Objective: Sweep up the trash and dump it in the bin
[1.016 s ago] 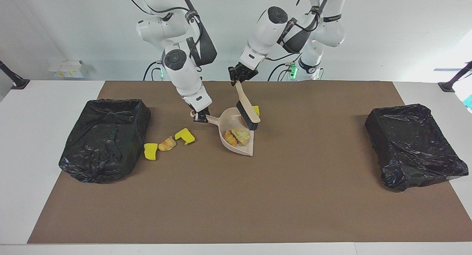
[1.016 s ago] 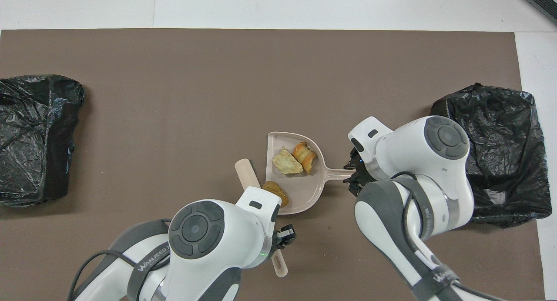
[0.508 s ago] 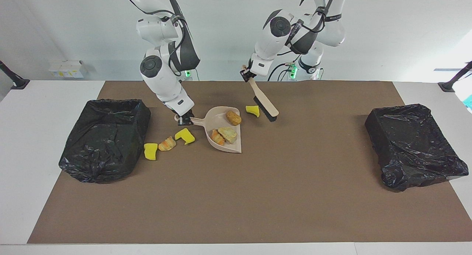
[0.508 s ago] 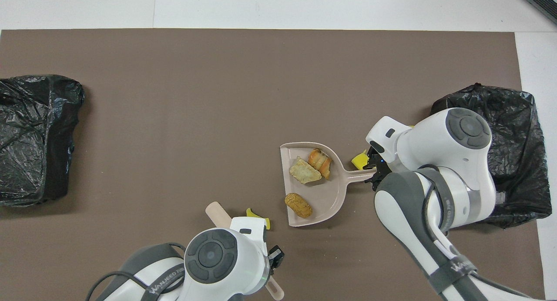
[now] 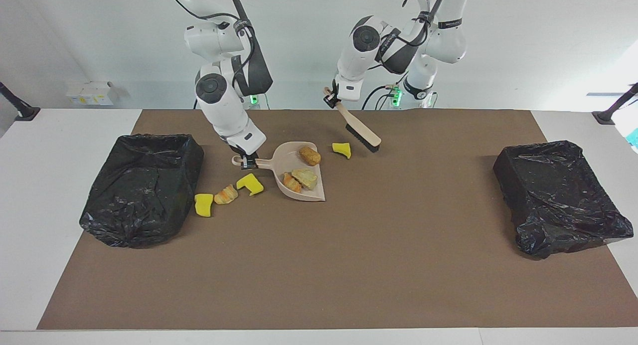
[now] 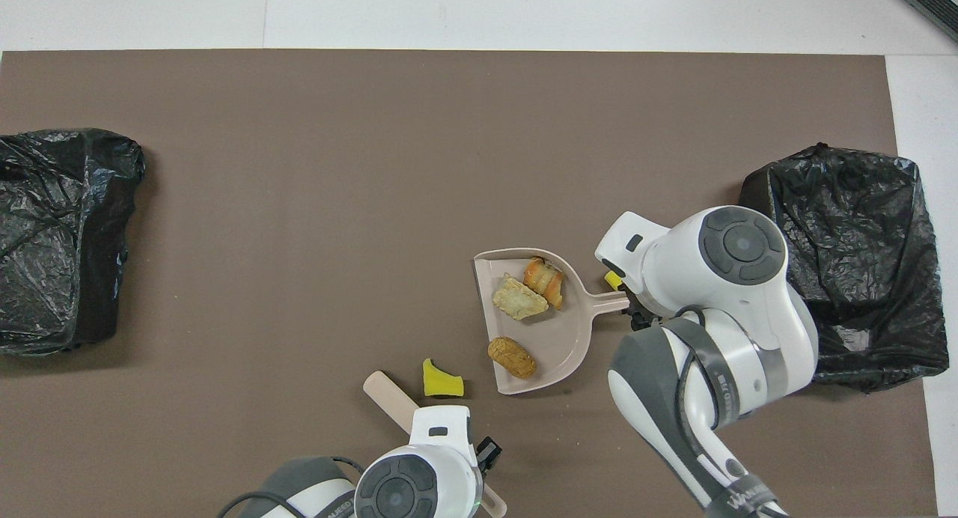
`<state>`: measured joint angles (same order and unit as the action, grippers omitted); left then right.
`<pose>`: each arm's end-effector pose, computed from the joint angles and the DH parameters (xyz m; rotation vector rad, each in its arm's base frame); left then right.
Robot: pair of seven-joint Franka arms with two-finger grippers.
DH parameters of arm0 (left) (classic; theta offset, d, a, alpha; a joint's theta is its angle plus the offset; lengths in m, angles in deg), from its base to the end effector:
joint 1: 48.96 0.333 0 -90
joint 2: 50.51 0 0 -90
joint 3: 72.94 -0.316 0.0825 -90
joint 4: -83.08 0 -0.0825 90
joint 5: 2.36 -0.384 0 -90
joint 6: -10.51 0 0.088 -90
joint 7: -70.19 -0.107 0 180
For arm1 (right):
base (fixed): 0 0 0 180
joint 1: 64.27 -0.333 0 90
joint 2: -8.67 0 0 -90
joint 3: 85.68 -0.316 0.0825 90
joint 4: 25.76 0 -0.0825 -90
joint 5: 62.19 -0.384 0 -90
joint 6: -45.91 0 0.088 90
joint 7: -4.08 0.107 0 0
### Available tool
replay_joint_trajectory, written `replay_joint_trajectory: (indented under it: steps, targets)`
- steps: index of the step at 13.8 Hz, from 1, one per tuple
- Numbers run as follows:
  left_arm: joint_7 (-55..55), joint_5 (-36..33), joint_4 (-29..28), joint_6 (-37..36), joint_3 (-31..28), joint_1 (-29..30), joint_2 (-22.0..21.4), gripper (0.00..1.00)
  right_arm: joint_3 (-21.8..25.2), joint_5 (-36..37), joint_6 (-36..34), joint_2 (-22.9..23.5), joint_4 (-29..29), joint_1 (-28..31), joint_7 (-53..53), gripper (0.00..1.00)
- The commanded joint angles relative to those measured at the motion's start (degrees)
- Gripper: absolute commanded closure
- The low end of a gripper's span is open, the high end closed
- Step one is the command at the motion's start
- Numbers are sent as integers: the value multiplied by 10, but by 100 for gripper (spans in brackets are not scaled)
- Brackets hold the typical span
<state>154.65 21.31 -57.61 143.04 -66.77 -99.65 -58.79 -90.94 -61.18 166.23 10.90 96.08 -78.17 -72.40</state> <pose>0.2477 -0.3932 0.3534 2.7980 1.1236 -0.4112 0.5103 0.1762 0.3863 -2.0832 -2.3210 0.0978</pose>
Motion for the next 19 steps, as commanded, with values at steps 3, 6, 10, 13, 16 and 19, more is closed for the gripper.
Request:
replay_joint_trajectory:
  steps: [3,6,10,13,16,19]
  targets:
    - [-4,27,25,146,-1,-44,92,100,-2,36,35,-5,20,-5,21,70]
    - [-10,23,87,235,2,-69,189,100,-2,41,66,2,35,-6,22,62]
    - [-42,23,128,233,3,-68,205,100,-2,49,82,7,42,-6,22,48]
    - [-45,23,128,230,6,-68,204,100,-2,50,87,12,44,-5,15,37]
    - [-73,23,131,209,6,-67,191,100,-2,69,99,17,44,-4,9,31]
    - [-147,24,139,174,6,-57,178,100,-2,85,108,21,44,8,-19,27]
